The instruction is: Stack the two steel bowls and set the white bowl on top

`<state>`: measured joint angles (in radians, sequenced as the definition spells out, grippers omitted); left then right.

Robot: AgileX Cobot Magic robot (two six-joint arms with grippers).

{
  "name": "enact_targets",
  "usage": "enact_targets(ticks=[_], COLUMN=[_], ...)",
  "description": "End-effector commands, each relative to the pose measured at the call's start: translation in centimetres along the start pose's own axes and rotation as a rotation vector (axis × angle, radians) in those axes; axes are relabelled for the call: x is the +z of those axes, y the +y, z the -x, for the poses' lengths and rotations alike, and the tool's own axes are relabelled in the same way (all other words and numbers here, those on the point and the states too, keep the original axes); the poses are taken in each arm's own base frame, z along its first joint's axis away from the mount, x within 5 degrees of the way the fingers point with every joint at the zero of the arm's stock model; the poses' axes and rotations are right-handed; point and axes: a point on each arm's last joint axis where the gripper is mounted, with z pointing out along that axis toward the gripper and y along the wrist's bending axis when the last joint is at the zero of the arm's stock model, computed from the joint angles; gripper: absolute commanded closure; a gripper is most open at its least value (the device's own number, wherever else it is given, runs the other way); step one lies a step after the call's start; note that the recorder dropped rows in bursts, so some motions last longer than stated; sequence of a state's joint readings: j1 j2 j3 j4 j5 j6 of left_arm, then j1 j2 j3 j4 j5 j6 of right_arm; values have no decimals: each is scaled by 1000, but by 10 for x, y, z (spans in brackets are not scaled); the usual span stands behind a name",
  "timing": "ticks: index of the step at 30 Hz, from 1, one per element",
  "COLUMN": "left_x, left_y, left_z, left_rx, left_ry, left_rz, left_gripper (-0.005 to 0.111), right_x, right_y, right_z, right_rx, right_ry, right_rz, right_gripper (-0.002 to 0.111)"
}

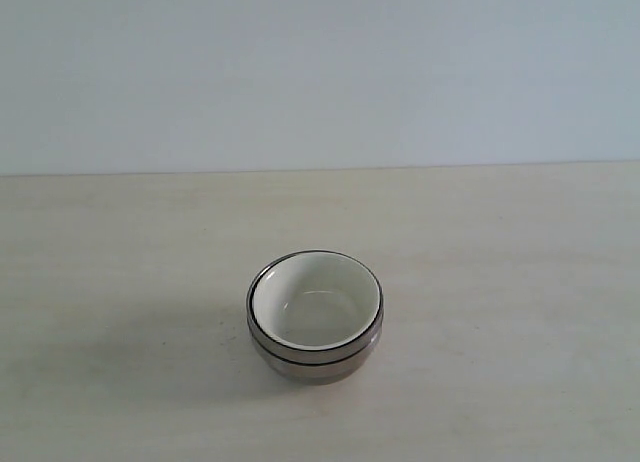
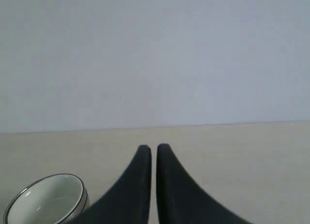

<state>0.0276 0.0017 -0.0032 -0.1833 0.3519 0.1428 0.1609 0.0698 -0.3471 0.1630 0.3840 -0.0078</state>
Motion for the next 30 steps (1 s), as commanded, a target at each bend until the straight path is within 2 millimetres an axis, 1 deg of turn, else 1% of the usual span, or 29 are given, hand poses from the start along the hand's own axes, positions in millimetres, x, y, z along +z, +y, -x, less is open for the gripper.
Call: enact_targets(ticks=[1, 3, 4, 5, 6, 11, 15, 22, 26, 30], left_x=[0, 0, 0, 0, 0, 0, 0, 0, 0, 0], left_y=[0, 0, 0, 0, 0, 0, 0, 0, 0, 0], left_z=[-1, -1, -1, -1, -1, -1, -1, -1, -1, -1], left_rx=[6, 6, 6, 6, 6, 6, 6, 6, 6, 6], left_ry=[5, 5, 5, 5, 5, 5, 5, 5, 5, 5], left_rz=[-5, -5, -5, -5, -5, -5, -5, -5, -5, -5], left_gripper=[103, 103, 103, 103, 103, 103, 103, 103, 103, 103], right_x=[2, 6, 8, 11, 12, 18, 19, 19, 19, 17], right_y=[-3, -6, -8, -10, -12, -17, -18, -22, -21, -20], right_z=[-15, -29, -34, -43, -46, -74, -77, -84, -94, -105], right_rx=[-2, 46, 69, 99, 120, 130, 100, -34, -104, -122], right_ry=[8, -24, -62, -93, -133, -98, -85, -7, 108, 224], right_rz=[-13, -15, -16, -18, -20, -40, -45, -126, -116, -98], right_gripper=[108, 108, 108, 108, 108, 108, 108, 108, 108, 108])
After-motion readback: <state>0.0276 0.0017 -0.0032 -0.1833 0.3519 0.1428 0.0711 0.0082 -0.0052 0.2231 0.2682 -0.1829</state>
